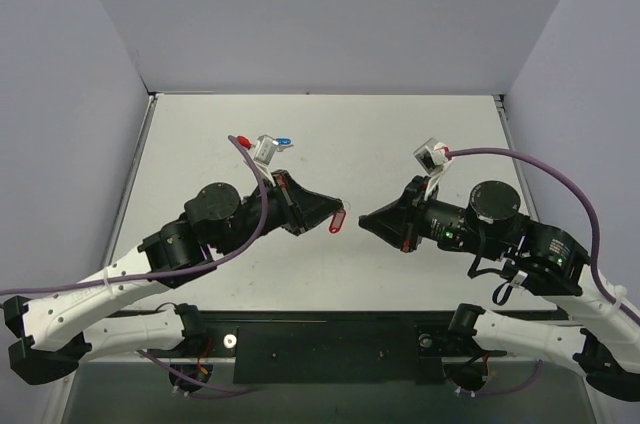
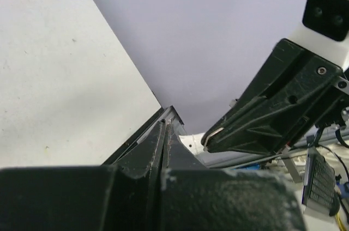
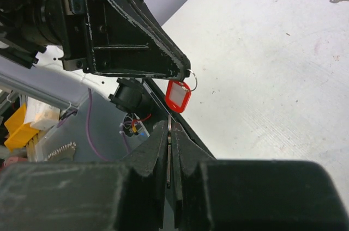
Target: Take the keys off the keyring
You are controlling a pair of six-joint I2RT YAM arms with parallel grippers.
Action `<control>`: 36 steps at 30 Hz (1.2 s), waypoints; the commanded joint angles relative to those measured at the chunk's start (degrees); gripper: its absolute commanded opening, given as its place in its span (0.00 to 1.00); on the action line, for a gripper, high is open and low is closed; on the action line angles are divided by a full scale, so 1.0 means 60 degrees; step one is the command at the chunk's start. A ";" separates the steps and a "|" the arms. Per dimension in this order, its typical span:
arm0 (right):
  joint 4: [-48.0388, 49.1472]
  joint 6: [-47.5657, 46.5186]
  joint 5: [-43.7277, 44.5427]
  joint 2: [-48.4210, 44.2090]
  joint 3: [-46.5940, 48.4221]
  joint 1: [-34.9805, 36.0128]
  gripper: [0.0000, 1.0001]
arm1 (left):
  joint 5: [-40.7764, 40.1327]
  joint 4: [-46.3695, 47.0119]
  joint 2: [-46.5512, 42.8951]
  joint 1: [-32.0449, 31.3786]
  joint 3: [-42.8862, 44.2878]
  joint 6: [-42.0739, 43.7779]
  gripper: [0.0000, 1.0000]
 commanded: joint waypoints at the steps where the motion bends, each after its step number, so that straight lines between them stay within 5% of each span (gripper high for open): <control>1: 0.0984 0.0345 0.0451 0.0033 -0.0117 -0.0053 0.00 | -0.1410 0.1626 -0.0283 -0.0138 -0.0297 -0.0892 0.00; 10: 0.1160 0.0681 0.1123 -0.0537 -0.0862 -0.0068 0.00 | -0.2361 0.0559 -0.0357 -0.0197 0.0010 -0.0644 0.00; 20: -0.0521 0.1911 0.3804 -0.1782 -0.2123 -0.0038 0.00 | -0.3302 -0.3998 0.1604 0.0811 0.1929 0.0601 0.00; 27: -0.2237 0.2981 0.5210 -0.2149 -0.2607 -0.0039 0.00 | -0.2556 -0.3751 0.2747 0.2495 0.1374 0.1772 0.00; 36: -0.2414 0.3582 0.5329 -0.2281 -0.3267 -0.0038 0.00 | -0.2203 -0.1907 0.4168 0.3699 -0.0149 0.2243 0.00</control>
